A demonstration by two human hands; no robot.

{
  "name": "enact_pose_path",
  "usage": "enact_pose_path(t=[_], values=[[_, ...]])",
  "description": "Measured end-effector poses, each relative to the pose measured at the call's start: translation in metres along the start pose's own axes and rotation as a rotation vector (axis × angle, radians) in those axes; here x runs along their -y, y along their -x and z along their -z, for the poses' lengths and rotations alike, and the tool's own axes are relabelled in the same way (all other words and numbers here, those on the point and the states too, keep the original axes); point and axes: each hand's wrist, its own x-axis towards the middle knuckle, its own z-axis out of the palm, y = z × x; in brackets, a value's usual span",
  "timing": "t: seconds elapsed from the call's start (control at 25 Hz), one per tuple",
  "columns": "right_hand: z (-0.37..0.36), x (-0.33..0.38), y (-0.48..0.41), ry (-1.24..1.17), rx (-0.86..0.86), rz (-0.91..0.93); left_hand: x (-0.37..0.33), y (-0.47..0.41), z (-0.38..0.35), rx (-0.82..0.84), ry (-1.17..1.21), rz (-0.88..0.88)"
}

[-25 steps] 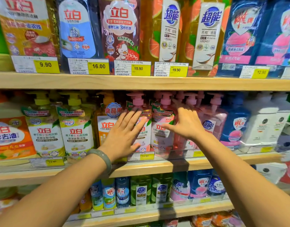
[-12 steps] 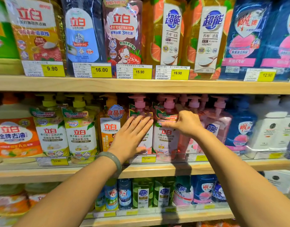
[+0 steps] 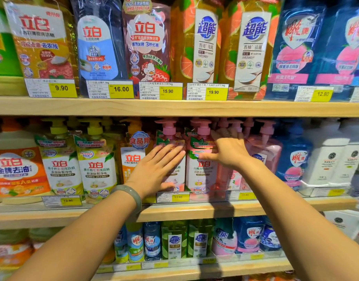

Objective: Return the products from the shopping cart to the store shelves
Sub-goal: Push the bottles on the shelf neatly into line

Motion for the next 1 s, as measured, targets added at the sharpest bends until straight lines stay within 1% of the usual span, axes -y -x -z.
enact_pose_path(t=[0.16,0.2,0.28,0.32,0.36,0.44,0.48,0.56,0.72,0.84,1.0], values=[[-0.002,0.005,0.014,0.114,-0.049,0.012,0.008,0.001,0.000,0.014,-0.009,-0.054],[-0.006,0.005,0.019,0.127,-0.125,0.018,0.009,0.002,0.000,0.020,-0.013,-0.059],[-0.020,0.006,0.034,0.134,-0.366,0.070,0.011,0.002,-0.001,0.030,-0.023,-0.064],[-0.033,0.006,0.043,0.156,-0.447,0.138,0.012,0.003,-0.003,0.035,-0.030,-0.067],[-0.048,0.006,0.051,0.202,-0.482,0.237,0.014,0.003,-0.004,0.043,-0.040,-0.073],[-0.074,0.001,0.062,0.325,-0.430,0.401,0.018,0.004,-0.005,0.058,-0.048,-0.090],[-0.082,-0.003,0.063,0.363,-0.408,0.420,0.020,0.004,-0.005,0.066,-0.048,-0.104],[-0.089,-0.006,0.061,0.394,-0.396,0.416,0.023,0.005,-0.004,0.081,-0.050,-0.126],[-0.093,-0.004,0.058,0.374,-0.405,0.449,0.023,0.009,-0.003,0.101,-0.047,-0.117],[-0.091,-0.001,0.057,0.381,-0.368,0.446,0.018,0.009,0.002,0.101,-0.051,-0.111],[-0.087,0.003,0.060,0.366,-0.286,0.418,0.001,0.009,0.009,0.024,0.022,-0.039]])
